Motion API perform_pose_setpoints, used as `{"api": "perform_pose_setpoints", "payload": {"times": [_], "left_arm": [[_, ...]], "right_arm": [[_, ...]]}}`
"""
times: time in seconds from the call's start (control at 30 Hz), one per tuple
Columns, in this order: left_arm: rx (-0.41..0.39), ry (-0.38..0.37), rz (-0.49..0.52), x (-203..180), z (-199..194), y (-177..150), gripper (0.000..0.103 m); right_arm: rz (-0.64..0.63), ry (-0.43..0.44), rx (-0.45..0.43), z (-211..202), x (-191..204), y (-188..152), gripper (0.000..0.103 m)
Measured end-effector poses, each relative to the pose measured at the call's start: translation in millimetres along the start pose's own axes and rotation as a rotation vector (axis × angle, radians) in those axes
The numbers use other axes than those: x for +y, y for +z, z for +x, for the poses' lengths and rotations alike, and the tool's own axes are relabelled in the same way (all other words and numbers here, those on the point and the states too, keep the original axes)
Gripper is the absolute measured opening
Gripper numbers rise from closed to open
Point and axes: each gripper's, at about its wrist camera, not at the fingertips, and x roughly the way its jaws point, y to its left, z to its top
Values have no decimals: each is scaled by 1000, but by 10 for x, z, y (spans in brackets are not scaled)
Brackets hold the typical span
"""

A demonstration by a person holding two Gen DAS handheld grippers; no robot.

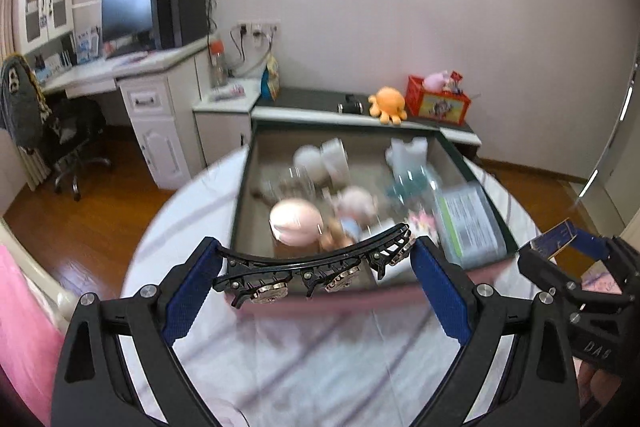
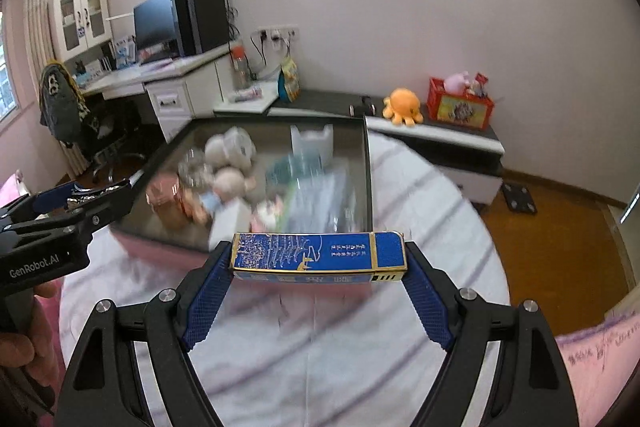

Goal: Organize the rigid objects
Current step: 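Carry the headband with the left gripper while the right gripper carries the blue box into the pink box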

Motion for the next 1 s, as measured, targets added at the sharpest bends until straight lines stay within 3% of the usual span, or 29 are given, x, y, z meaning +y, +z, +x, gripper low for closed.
{"api": "perform_pose_setpoints", "payload": {"times": [0.13,0.33,0.53,0.8,1.0], "left_arm": [[-22,7,20,39,143,281,96],[13,31,70,-3,683,573,96],[95,20,85,-28,1223,679,96],[138,41,81,-2,1463,706,97],[143,45,62,66,1453,662,101]], "right_arm": [[9,26,-29,132,5,325,83],[55,76,-3,607,-95,694,83],[86,96,63,1155,-150,828,83],[123,139,137,1540,-133,856,85],[158,173,159,1572,-135,809,103]]}}
